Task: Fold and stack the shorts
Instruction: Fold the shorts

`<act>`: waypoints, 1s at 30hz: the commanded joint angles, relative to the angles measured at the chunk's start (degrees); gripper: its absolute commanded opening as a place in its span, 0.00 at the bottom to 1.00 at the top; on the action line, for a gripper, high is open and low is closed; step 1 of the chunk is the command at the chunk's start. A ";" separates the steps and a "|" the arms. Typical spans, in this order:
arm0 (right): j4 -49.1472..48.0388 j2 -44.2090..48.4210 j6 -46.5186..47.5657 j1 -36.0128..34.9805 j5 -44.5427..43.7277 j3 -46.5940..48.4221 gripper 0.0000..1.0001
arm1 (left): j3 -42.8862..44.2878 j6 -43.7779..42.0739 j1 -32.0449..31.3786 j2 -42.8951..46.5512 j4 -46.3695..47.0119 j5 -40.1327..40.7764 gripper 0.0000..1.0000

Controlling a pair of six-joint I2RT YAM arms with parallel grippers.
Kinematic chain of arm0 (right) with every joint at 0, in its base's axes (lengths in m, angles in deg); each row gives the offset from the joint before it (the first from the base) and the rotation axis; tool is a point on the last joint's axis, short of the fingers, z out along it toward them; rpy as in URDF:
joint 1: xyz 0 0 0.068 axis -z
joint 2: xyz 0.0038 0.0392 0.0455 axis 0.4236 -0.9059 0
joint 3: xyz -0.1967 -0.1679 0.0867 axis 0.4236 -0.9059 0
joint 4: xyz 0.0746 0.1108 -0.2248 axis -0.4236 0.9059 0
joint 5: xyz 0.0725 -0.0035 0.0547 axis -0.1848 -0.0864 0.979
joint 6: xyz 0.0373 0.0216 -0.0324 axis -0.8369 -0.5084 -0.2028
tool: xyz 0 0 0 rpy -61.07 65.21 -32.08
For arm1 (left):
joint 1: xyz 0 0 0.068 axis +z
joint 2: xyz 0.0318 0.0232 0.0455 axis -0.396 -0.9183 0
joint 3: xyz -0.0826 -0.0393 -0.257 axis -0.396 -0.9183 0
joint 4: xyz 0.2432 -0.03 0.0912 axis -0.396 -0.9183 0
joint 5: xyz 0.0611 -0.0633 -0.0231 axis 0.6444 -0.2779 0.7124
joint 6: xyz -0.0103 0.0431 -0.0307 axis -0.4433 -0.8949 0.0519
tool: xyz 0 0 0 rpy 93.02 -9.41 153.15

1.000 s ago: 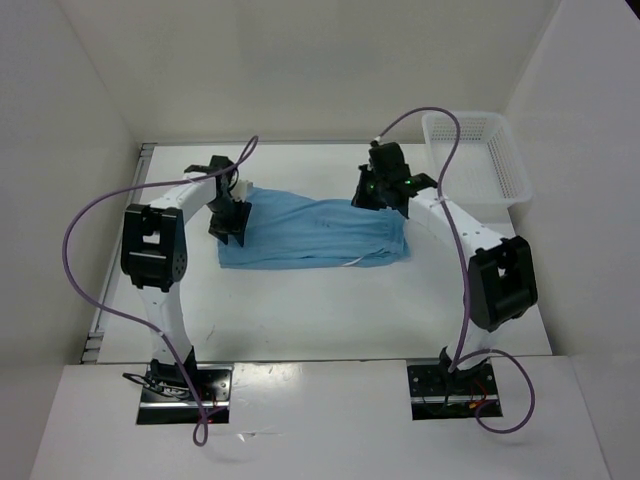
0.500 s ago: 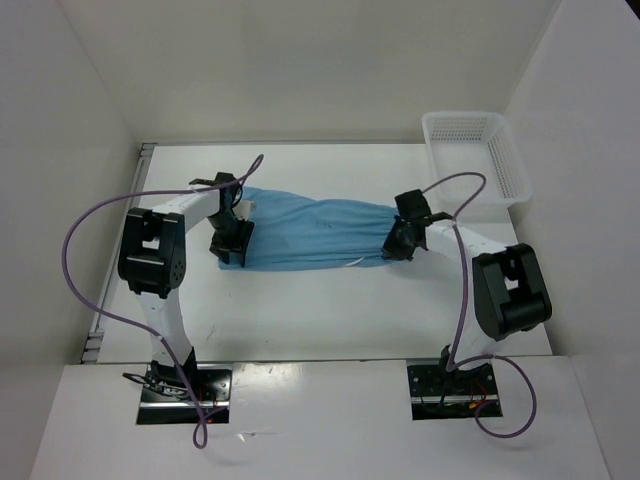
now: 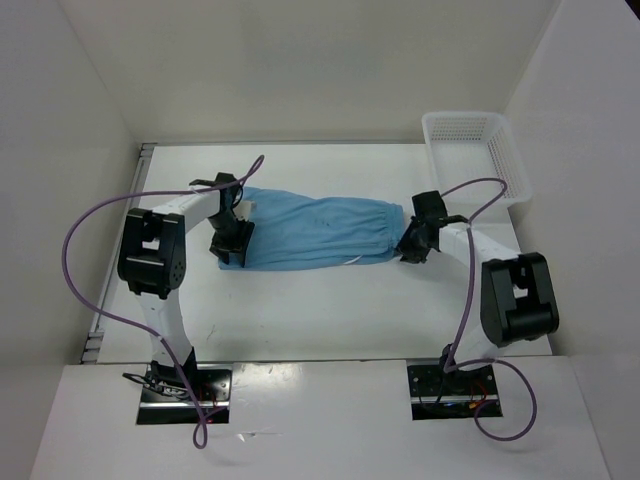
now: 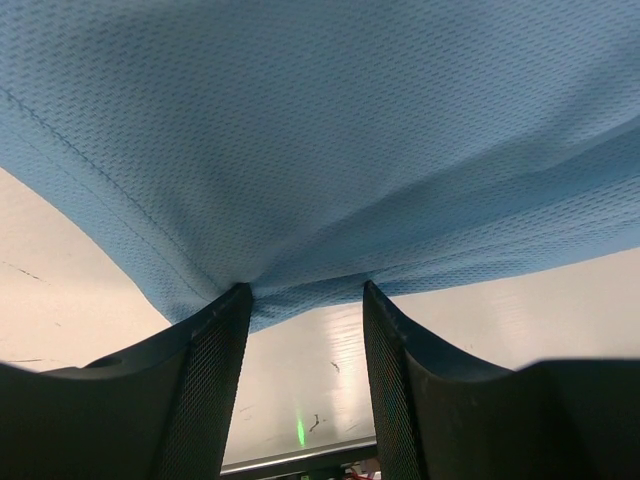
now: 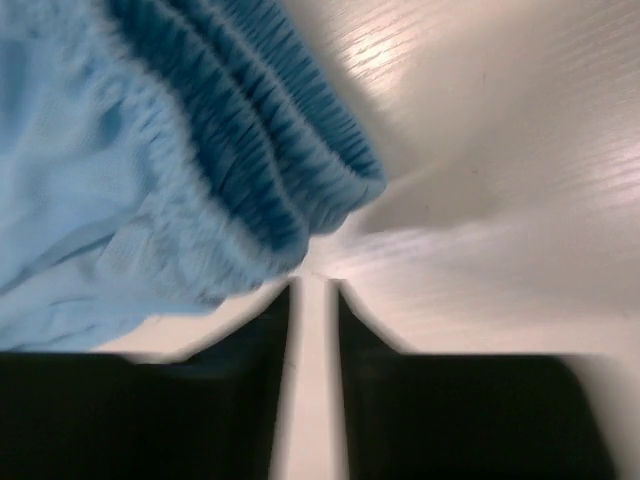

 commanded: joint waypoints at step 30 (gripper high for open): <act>-10.91 -4.47 -19.28 2.77 -3.30 -2.23 0.66 | -1.09 -1.48 0.23 2.49 1.05 -3.93 0.58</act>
